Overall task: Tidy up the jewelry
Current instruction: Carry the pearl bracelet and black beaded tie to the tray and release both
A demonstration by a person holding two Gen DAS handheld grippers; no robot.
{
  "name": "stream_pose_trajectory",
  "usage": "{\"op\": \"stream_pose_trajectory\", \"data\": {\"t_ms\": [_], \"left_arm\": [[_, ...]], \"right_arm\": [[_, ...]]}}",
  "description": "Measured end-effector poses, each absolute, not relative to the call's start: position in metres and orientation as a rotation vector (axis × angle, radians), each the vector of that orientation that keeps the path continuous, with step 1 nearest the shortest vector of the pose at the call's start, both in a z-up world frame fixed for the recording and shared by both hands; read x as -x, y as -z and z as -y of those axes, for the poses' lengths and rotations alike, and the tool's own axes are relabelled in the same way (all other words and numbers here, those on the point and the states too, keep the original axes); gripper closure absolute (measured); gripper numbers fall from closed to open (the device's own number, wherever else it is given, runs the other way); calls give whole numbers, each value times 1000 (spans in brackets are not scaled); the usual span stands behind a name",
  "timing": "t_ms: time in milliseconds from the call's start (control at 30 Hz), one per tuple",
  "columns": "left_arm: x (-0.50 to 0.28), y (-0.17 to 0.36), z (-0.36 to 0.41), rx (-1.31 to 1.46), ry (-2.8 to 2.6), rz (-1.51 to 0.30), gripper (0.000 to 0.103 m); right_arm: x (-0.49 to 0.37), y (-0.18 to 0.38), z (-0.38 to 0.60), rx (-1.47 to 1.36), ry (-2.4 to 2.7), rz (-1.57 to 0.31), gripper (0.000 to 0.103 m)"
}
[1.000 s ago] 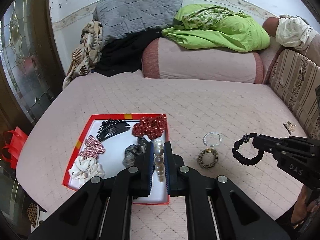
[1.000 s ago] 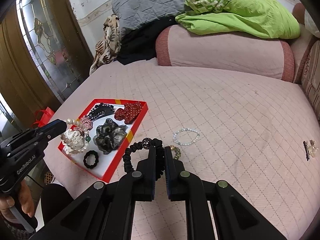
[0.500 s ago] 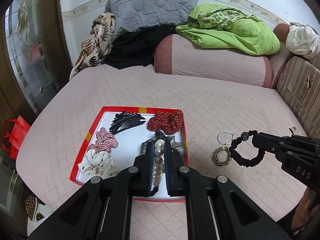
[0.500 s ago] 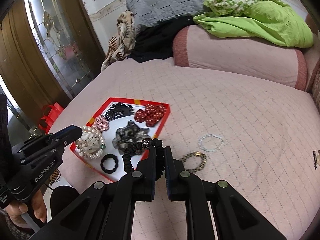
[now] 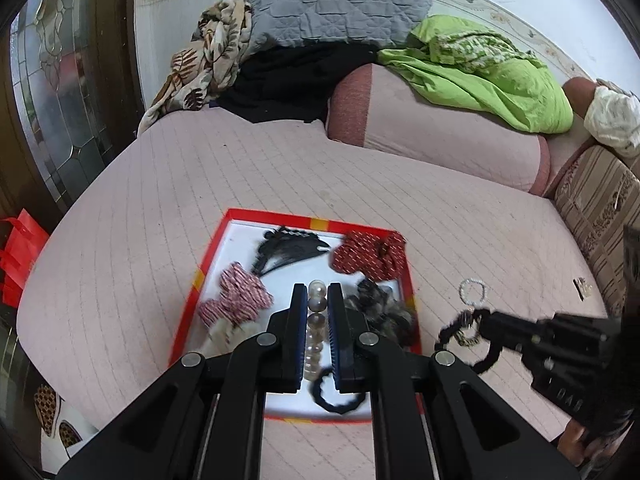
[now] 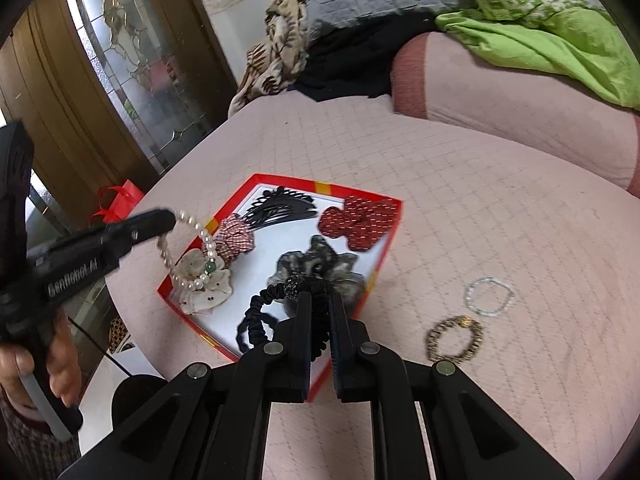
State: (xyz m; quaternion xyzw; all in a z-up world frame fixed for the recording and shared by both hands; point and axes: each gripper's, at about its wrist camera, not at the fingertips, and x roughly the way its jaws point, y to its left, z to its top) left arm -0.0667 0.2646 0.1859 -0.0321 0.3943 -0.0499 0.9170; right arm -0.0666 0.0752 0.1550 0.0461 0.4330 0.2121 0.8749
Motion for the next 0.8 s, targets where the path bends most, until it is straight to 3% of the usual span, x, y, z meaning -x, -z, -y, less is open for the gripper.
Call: {"op": "stream_pose_trajectory", "data": {"t_ms": [800], "left_arm": [[-26,-144,-282,77,131,-925,94]], "right_arm": [[20,-100,-144,-101,-513,-997,94]]}}
